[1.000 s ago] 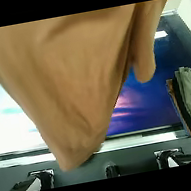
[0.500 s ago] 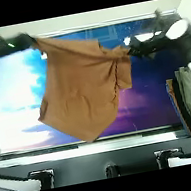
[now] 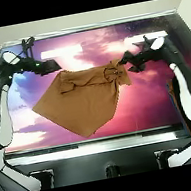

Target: Fold the shirts.

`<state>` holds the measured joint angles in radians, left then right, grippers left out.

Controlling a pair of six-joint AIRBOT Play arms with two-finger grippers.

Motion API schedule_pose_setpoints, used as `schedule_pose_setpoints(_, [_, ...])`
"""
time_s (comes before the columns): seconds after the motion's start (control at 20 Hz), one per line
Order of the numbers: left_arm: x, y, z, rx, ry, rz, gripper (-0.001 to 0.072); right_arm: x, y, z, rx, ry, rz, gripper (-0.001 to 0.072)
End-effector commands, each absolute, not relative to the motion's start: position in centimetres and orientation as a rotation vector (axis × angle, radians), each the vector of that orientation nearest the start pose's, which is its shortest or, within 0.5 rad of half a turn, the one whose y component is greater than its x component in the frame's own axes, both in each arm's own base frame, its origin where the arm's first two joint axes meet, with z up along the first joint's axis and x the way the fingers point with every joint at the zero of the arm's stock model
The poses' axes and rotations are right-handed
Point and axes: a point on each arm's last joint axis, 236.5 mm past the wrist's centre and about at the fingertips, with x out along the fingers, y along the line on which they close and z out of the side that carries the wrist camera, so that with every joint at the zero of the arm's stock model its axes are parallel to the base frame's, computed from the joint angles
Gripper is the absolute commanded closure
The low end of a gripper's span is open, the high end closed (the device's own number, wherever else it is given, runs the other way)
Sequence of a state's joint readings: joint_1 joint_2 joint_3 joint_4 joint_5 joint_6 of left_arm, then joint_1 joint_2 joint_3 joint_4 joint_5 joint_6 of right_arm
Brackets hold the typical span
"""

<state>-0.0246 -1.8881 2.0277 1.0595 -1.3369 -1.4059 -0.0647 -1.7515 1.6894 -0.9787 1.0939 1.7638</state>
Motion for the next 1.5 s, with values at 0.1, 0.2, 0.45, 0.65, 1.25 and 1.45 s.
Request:
schedule_pose_setpoints(0.1, [43.7,-5.8,4.3,-0.381,1.528,-0.351,0.0039,50.1,-0.9,5.8,0.720,1.169,0.088,0.0046])
schedule_pose_setpoints(0.2, [40.1,-6.4,2.6,-0.415,1.583,-0.334,0.0038,48.0,-1.6,4.1,0.702,1.269,0.087,0.0047])
schedule_pose_setpoints(0.45, [28.0,-12.5,-3.8,-0.637,1.624,-0.374,0.0035,46.8,0.6,0.8,0.602,1.338,0.130,0.0046])
schedule_pose_setpoints(0.65, [24.4,-16.2,-6.7,-0.917,1.533,-0.313,0.0035,47.3,1.4,-0.7,0.580,1.330,0.124,0.0046])
schedule_pose_setpoints(1.25, [26.9,-19.8,-9.9,-0.947,1.396,-0.194,0.0597,48.2,4.5,-4.6,0.760,1.396,0.193,0.0009])
schedule_pose_setpoints(1.45, [26.7,-20.0,-9.7,-0.915,1.394,-0.231,0.0679,49.1,7.6,-6.9,0.772,1.407,0.219,0.0008])
